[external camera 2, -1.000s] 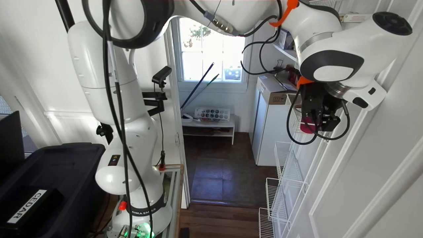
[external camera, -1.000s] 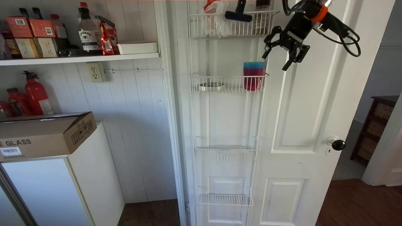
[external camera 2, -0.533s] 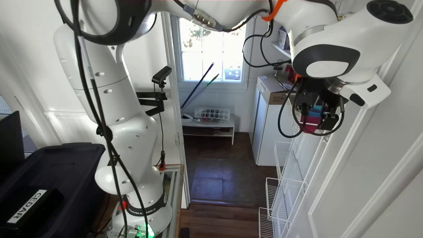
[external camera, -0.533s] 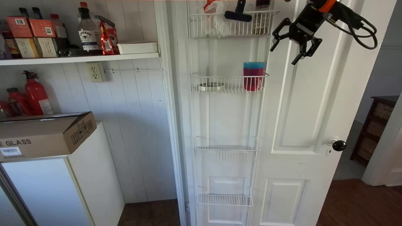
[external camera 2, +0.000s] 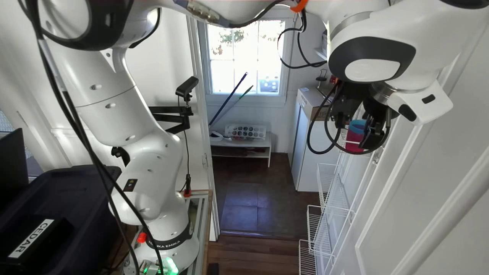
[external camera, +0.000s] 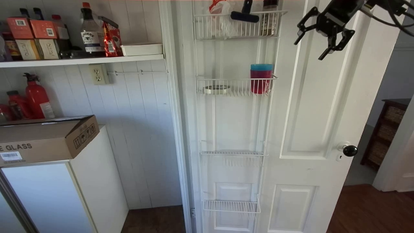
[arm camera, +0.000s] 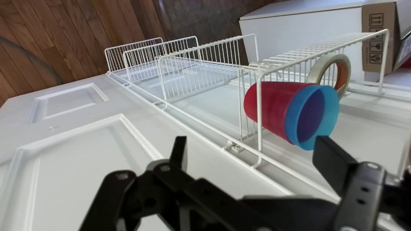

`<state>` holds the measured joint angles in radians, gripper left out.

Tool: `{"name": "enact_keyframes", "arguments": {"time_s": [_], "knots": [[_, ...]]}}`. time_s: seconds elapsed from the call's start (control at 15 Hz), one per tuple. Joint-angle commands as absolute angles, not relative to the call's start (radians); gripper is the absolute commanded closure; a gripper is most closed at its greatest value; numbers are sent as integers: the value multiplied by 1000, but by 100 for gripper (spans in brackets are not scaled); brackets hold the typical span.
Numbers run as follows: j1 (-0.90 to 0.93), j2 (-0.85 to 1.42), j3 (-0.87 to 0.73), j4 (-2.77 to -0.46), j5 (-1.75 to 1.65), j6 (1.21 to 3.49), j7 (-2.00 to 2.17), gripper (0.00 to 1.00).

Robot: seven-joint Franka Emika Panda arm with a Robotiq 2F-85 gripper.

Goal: Put the blue cup inside the pink cup then move the stacked cups to the second shelf

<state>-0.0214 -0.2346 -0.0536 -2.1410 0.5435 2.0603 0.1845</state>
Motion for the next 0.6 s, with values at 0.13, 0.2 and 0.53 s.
{"name": "enact_keyframes", "arguments": {"time_s": [0.13,0.2,0.53], "knots": [[-54,-396,-110,-2202,549,1934,143,0],[-58,-423,-124,-2212,558,1918,120,0],[-69,-409,-129,-2180,545,1908,125,0]]}}
